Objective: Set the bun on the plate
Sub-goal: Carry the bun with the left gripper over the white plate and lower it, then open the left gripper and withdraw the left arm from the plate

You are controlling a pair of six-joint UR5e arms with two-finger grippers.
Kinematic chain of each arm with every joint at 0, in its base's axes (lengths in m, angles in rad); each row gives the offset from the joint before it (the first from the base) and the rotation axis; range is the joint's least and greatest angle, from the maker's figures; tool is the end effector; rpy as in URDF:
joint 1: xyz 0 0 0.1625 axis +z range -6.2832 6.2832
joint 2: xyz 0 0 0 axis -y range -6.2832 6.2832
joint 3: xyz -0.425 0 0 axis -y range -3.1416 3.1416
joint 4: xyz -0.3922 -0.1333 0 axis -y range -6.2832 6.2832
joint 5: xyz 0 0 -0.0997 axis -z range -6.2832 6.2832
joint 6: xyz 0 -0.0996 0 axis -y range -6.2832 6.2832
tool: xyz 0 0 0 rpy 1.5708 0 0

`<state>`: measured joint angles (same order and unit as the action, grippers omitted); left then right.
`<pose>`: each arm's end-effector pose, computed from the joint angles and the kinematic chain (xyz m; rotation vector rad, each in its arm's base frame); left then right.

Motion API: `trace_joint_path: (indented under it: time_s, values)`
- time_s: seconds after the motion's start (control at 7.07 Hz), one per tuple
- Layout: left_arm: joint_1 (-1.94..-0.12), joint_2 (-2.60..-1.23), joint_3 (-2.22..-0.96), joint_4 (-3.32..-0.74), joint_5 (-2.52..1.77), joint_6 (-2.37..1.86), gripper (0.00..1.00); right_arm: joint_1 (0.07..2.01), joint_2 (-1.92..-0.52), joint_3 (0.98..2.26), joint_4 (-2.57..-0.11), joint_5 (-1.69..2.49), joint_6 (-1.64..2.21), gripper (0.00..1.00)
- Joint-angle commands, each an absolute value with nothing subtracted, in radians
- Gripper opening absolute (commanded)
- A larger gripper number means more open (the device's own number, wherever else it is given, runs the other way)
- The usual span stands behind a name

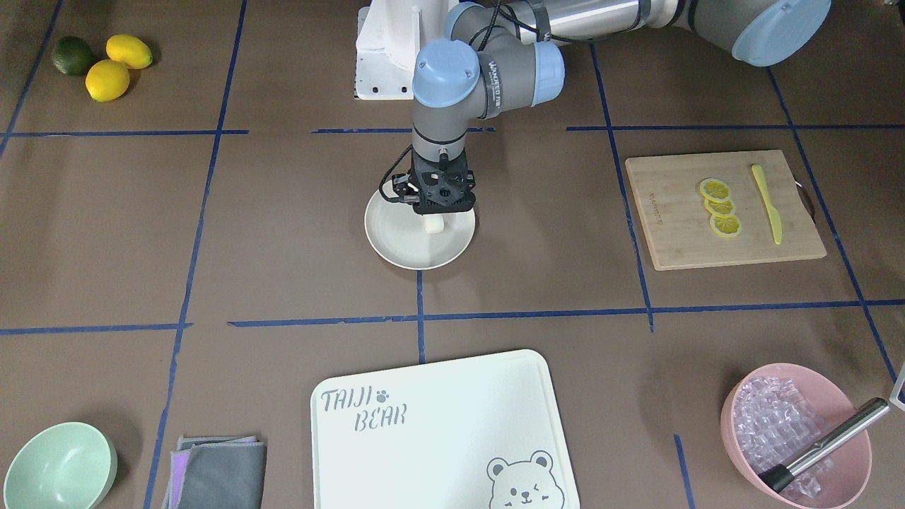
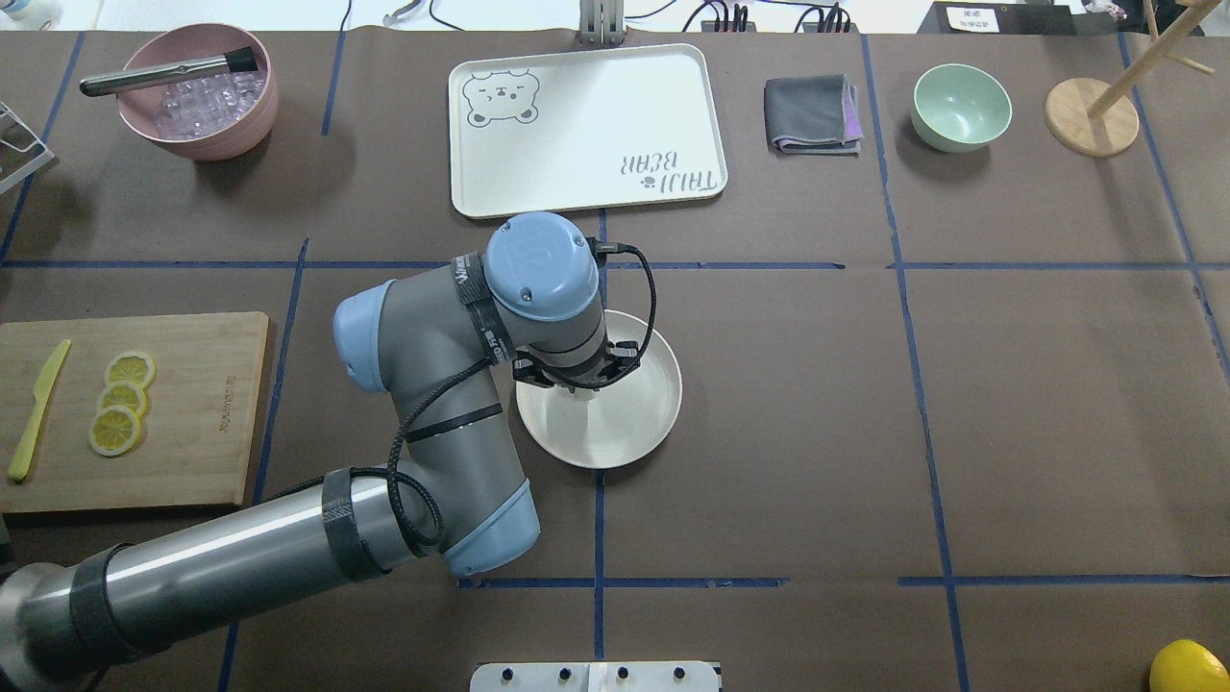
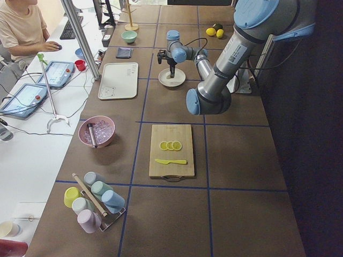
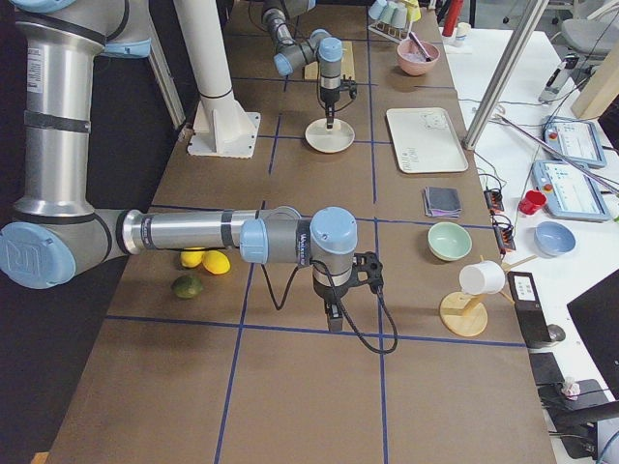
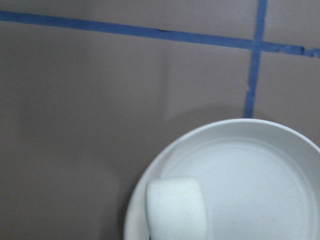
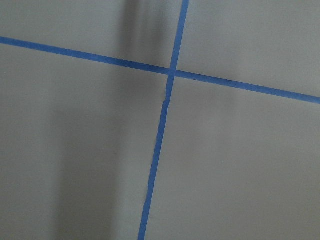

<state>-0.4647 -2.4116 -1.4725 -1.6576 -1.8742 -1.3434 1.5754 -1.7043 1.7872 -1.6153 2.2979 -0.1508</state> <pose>0.6179 -0.4256 0.1714 0.0103 0.8707 -0.0963 0.0691 -0.4365 0.6218 0.0931 -0.7227 -0.1536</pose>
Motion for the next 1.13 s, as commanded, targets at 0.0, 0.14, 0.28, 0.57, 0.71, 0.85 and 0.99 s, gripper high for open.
trace_joint_path:
  time_s: [0.0,0.14,0.28,0.57,0.71,0.85,0.99]
  values:
    - [-0.434,-2.418,-1.422,-1.694,-1.853,-1.344,0.57,1.575,-1.704,1.787,-1.615,2.298,-0.150,1.00]
    - [-0.434,-2.421,-1.430,-1.692,-1.853,-1.342,0.82,1.575,-1.704,1.789,-1.615,2.298,-0.150,1.00]
    - [-0.434,-2.421,-1.436,-1.687,-1.853,-1.344,0.99,1.575,-1.703,1.789,-1.615,2.298,-0.150,1.00]
    - [-0.478,-2.384,-1.561,-1.598,-1.868,-1.321,1.00,1.575,-1.703,1.789,-1.615,2.298,-0.150,1.00]
    - [-0.533,-2.325,-1.675,-1.491,-1.919,-1.199,1.00,1.575,-1.703,1.789,-1.615,2.298,-0.150,1.00]
    - [-0.610,-2.209,-1.800,-1.444,-1.986,-1.055,1.00,1.575,-1.701,1.787,-1.615,2.298,-0.150,1.00]
    - [-0.718,-2.086,-1.875,-1.433,-2.082,-0.887,1.00,1.575,-1.701,1.787,-1.615,2.298,-0.150,1.00]
